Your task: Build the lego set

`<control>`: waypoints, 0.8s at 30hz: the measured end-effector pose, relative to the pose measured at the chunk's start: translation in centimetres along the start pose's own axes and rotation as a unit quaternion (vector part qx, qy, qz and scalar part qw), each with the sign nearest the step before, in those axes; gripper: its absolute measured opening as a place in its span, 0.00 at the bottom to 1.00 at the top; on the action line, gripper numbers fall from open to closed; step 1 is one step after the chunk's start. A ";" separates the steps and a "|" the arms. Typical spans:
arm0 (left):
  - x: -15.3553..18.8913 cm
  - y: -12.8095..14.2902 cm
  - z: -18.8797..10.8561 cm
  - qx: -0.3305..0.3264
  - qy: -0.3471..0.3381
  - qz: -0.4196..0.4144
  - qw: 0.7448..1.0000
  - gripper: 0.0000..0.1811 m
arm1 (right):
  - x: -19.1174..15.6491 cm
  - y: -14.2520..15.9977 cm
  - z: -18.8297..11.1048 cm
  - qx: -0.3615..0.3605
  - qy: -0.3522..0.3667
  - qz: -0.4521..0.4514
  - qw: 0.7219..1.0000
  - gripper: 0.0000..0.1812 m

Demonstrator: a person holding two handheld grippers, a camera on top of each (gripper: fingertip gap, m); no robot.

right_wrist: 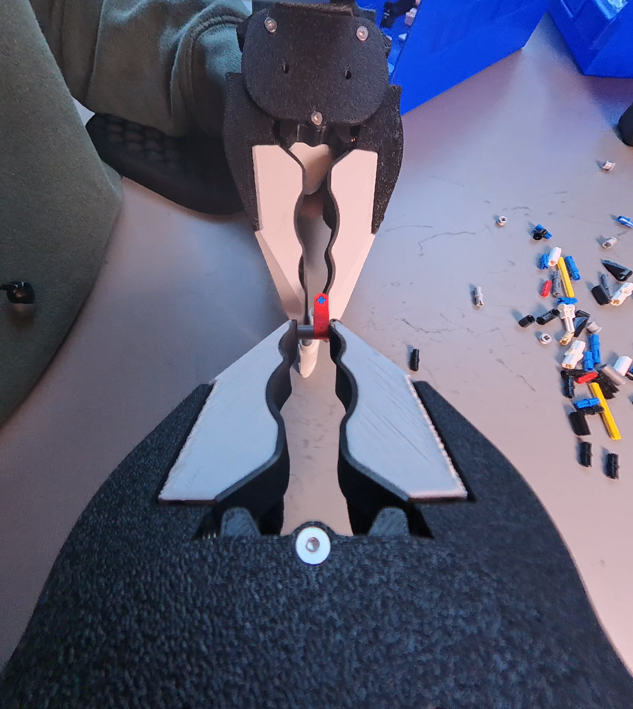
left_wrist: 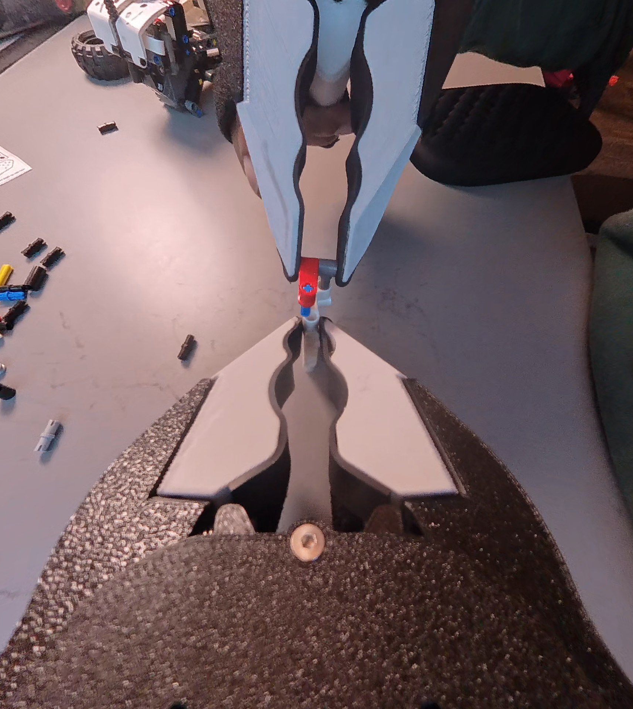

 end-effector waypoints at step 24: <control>0.1 0.0 0.1 -0.001 0.005 0.000 1.000 0.04 | -0.2 0.2 -0.1 -0.076 -0.025 -0.066 0.995 0.09</control>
Point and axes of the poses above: each gripper's, where its closed fingertips meet, z out along the fingers, y out of its underside, x = y × z across the jaws, the point moved 1 cm from there along -z, back along the fingers, and after that the axes turned 11 degrees about y, right-handed, at the moved point
